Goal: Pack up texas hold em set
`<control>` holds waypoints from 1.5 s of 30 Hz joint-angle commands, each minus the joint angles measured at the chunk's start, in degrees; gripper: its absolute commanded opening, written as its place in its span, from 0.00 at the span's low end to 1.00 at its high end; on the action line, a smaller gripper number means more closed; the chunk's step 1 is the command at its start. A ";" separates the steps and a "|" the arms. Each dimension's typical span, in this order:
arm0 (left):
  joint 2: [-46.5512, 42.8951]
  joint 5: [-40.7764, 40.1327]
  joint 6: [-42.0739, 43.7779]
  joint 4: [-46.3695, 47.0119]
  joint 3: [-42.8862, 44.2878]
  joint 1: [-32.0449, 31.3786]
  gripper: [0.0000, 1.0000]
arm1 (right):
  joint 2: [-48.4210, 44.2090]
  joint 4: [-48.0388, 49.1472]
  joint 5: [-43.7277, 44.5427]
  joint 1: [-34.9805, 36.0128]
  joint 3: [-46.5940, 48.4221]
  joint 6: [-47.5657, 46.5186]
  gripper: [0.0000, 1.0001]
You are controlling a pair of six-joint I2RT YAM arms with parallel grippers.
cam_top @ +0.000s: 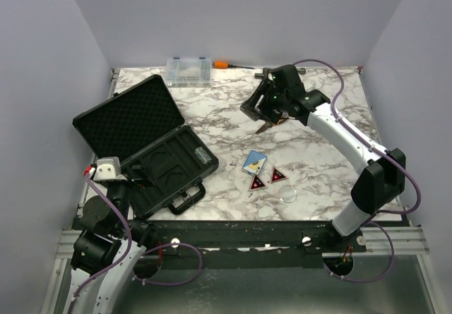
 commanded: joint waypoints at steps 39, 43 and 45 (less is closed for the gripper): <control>-8.54 -0.64 -0.24 -0.40 -0.28 0.63 0.99 | 36.65 -8.78 11.53 24.15 36.72 30.97 0.01; -8.53 -0.64 -0.24 -0.36 -0.27 0.63 0.99 | 37.99 -8.82 11.35 24.37 37.19 31.81 0.01; -8.49 -0.64 -0.24 -0.30 -0.29 0.63 0.99 | 38.27 -8.37 11.24 24.37 36.97 31.87 0.01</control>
